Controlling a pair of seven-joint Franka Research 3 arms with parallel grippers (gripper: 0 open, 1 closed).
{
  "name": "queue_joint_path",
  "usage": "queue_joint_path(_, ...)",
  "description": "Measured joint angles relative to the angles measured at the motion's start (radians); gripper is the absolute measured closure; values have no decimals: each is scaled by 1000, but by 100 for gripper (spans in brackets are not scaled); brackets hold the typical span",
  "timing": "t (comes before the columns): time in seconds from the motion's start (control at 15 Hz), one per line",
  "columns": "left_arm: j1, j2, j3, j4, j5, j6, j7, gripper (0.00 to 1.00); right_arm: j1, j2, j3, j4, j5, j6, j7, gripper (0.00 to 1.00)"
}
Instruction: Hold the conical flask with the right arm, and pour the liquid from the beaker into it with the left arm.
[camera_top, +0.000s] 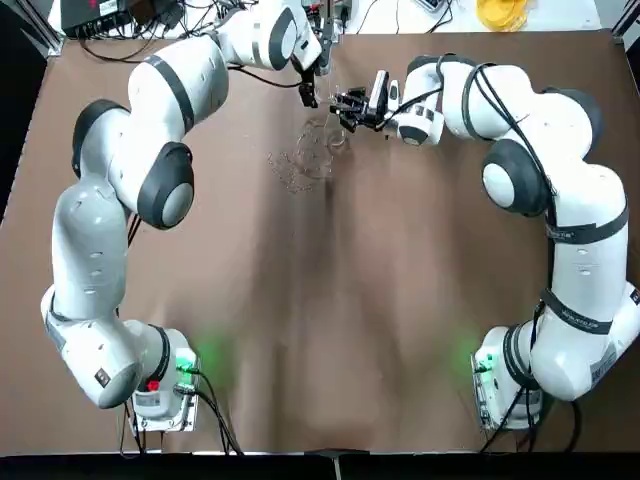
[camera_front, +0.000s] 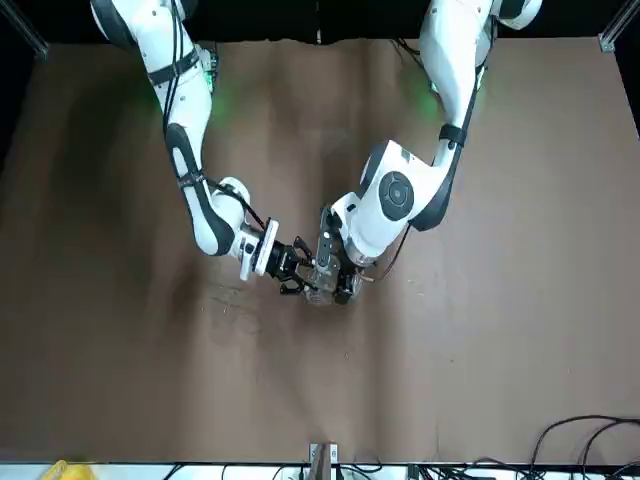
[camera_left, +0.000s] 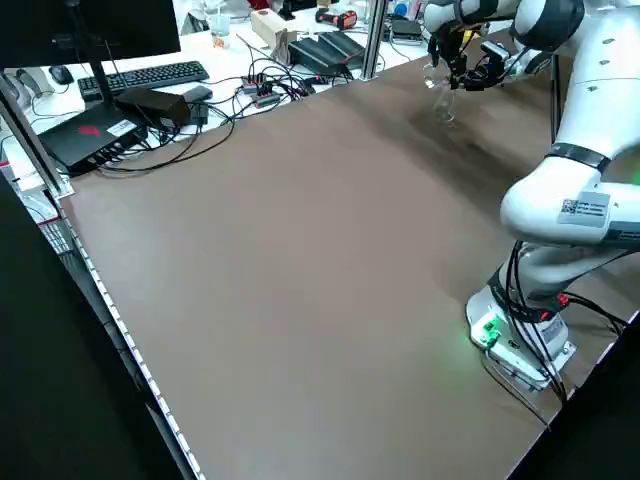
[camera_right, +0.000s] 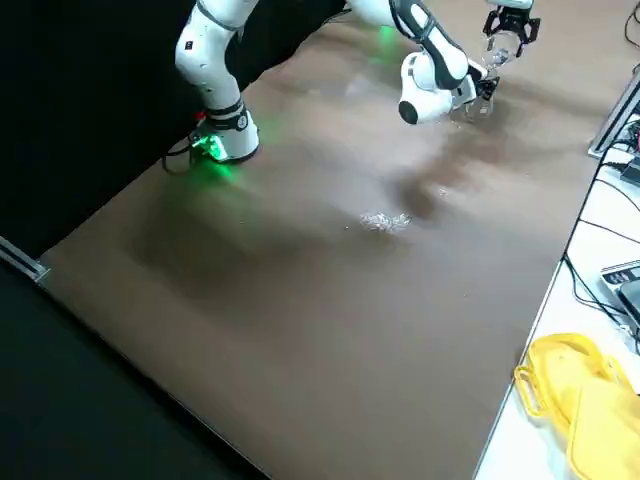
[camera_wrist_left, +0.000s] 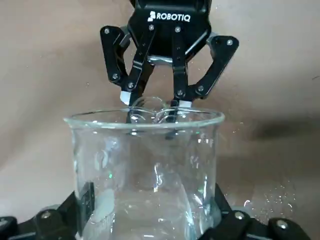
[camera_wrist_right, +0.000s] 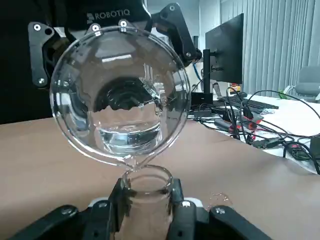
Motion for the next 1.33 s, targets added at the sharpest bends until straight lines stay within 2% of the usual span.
queue_joint_path(0.2,-1,0,8,0,49,-7,-37,3,0,0,0,0,0,0,-1,61)
queue_joint_path(1.13,-11,-4,12,9,53,-14,-82,3,0,0,0,0,0,0,-3,61)
queue_joint_path(1.33,-24,-8,15,16,78,-14,-108,3,2,0,1,0,0,1,-3,61)
